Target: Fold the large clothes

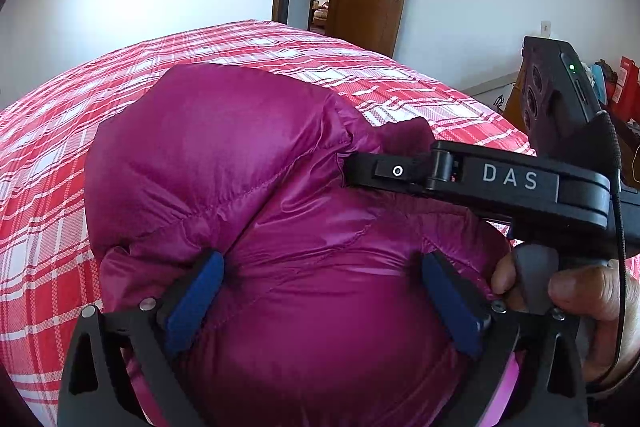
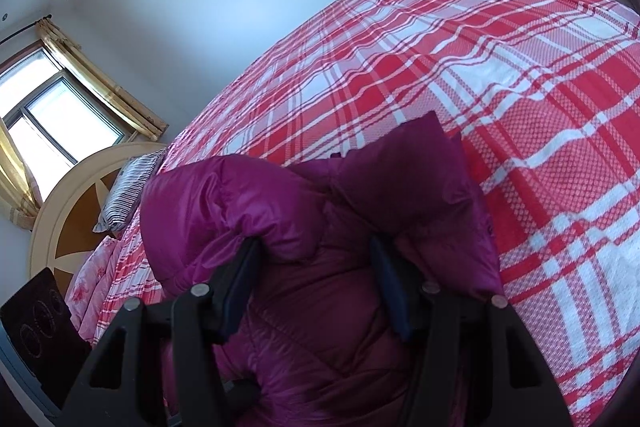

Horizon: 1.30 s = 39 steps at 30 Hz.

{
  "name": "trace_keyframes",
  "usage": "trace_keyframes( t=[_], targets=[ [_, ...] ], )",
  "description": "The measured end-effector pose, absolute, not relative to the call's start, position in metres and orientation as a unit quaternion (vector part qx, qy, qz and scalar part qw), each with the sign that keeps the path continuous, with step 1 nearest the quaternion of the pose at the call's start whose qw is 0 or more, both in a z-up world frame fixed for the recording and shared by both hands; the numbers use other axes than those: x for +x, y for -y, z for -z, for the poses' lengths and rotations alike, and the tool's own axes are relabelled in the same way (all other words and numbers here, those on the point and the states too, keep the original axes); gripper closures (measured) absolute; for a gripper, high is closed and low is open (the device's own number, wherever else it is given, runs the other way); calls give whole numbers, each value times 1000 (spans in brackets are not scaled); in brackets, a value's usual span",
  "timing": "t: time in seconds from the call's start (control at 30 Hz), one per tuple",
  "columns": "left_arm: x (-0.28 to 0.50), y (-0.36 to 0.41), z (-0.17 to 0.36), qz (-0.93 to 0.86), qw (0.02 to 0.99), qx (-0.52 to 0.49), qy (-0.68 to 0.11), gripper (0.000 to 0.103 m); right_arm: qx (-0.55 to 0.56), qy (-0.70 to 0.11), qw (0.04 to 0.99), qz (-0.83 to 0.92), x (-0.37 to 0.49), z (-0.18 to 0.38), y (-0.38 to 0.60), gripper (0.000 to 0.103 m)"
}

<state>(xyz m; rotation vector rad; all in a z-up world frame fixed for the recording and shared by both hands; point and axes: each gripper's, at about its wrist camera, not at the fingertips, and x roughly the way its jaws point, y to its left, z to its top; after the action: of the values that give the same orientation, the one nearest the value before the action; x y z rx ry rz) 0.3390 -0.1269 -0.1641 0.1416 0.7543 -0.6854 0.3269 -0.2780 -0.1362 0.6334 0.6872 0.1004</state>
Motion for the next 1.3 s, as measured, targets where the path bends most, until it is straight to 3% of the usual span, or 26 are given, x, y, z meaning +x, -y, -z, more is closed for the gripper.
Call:
trace_keyframes(
  t=[0.67, 0.77, 0.83, 0.87, 1.0, 1.17, 1.2, 1.23, 1.3],
  targets=[
    [332, 125, 154, 314, 870, 86, -370, 3, 284, -342, 895, -40, 330, 133, 275, 43],
    [316, 97, 134, 319, 881, 50, -345, 3, 262, -341, 902, -41, 318, 115, 273, 35],
    [309, 73, 125, 321, 884, 22, -339, 3, 274, -303, 912, -45, 298, 99, 285, 12],
    [308, 63, 124, 320, 885, 9, -337, 3, 277, -281, 918, -33, 286, 91, 295, 7],
    [321, 27, 142, 341, 855, -89, -380, 3, 291, -273, 917, -8, 272, 89, 331, 5],
    [336, 26, 188, 362, 805, -181, -433, 3, 313, -345, 883, -57, 291, 125, 338, 14],
    [336, 24, 191, 364, 805, -192, -427, 3, 312, -359, 877, -63, 296, 133, 335, 20],
    [335, 26, 189, 368, 807, -187, -422, 3, 315, -367, 872, -70, 300, 139, 333, 36],
    [333, 29, 185, 368, 808, -176, -424, 3, 317, -376, 864, -111, 304, 145, 325, 52]
  ],
)
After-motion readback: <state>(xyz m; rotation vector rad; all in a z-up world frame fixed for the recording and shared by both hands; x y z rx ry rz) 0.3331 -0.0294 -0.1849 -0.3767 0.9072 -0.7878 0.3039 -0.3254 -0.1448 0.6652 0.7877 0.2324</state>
